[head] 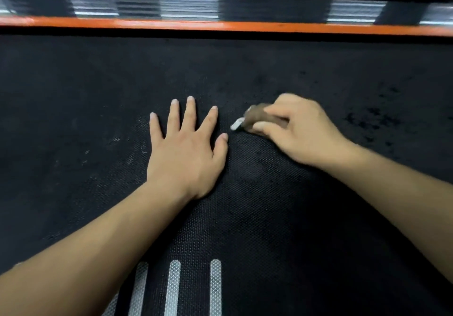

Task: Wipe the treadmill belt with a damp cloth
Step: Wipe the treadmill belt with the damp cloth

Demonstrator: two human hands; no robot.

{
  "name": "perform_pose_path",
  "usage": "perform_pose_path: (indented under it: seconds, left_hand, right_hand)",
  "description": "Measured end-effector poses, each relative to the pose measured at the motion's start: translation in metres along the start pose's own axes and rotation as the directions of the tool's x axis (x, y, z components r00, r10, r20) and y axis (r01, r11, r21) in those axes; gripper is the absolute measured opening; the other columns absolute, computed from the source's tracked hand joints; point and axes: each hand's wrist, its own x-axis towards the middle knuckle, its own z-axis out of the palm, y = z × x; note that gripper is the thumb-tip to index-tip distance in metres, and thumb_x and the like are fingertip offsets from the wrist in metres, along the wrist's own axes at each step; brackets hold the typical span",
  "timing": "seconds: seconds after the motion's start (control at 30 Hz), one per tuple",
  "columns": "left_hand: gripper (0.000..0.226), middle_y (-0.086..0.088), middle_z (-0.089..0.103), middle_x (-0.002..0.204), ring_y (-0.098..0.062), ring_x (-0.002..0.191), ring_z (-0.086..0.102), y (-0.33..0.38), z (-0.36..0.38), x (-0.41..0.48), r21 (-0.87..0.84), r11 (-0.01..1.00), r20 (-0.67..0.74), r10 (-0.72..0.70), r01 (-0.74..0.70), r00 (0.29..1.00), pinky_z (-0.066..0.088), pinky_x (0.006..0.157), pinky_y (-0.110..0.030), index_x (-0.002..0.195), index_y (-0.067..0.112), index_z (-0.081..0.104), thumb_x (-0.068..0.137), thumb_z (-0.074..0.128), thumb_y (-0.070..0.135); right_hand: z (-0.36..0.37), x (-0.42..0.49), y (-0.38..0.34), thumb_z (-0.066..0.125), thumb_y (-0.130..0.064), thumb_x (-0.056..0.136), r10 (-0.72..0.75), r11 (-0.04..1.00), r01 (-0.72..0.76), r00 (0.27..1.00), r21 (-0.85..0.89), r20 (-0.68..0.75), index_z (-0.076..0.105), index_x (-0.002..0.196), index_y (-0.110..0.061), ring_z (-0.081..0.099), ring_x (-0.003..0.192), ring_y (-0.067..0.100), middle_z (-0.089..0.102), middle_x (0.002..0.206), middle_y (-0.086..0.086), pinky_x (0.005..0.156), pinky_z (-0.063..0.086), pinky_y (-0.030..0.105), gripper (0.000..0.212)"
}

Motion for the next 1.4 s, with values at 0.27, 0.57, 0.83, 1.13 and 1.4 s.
perform_pose_path:
  seconds: [0.27,0.57,0.83,1.13,1.4]
  left_hand:
    - [0.065,-0.003,-0.007,0.172,-0.026,0.157,-0.016,-0.001,0.0,0.001,0.009,1.0,0.018,0.003,-0.003,1.0,-0.009,0.124,-0.058,0.162,0.039,0.002,0.101,0.007,0.061]
    - [0.074,-0.012,-0.009,0.171,-0.035,0.156,-0.017,0.003,0.0,0.006,0.052,0.999,0.063,0.013,-0.017,0.998,-0.01,0.12,-0.066,0.161,0.033,0.001,0.097,0.004,0.069]
    - [0.075,-0.017,-0.008,0.17,-0.041,0.154,-0.016,0.018,-0.004,0.011,0.002,0.999,0.094,-0.05,0.05,0.994,-0.01,0.116,-0.072,0.16,0.026,0.011,0.098,0.016,0.069]
    - [0.079,-0.016,-0.012,0.17,-0.04,0.154,-0.02,0.018,0.0,0.007,0.057,0.998,0.018,0.004,-0.005,1.0,-0.01,0.119,-0.069,0.161,0.038,-0.006,0.091,-0.001,0.074]
    - [0.077,-0.012,-0.008,0.171,-0.036,0.156,-0.016,0.019,0.0,0.007,0.053,0.998,0.014,0.043,-0.043,0.999,-0.009,0.121,-0.064,0.161,0.038,-0.002,0.092,0.0,0.072]
  right_hand:
    - [0.01,0.061,0.029,0.061,-0.048,0.089,0.189,0.971,-0.209,0.969,-0.116,-0.158,0.073,0.102,-0.027,0.059,0.093,0.031,0.056,0.095,0.005,0.078,0.046,0.036,0.027]
    - [-0.006,0.11,0.076,0.06,-0.049,0.091,0.347,0.911,-0.387,0.906,-0.144,-0.241,0.073,0.101,-0.023,0.061,0.099,0.034,0.065,0.096,0.006,0.076,0.044,0.034,0.031]
    - [-0.004,0.121,0.074,0.06,-0.052,0.089,0.28,0.942,-0.304,0.945,-0.142,-0.169,0.072,0.097,-0.023,0.06,0.094,0.031,0.059,0.086,0.001,0.071,0.04,0.032,0.032]
    - [0.012,0.133,0.057,0.062,-0.053,0.089,0.219,0.961,-0.239,0.965,-0.141,-0.143,0.073,0.104,-0.029,0.059,0.095,0.024,0.066,0.1,0.002,0.079,0.044,0.033,0.03]
    - [0.008,0.127,0.07,0.063,-0.05,0.09,0.226,0.965,-0.241,0.965,-0.108,-0.134,0.073,0.103,-0.025,0.059,0.093,0.027,0.064,0.097,0.004,0.076,0.042,0.032,0.03]
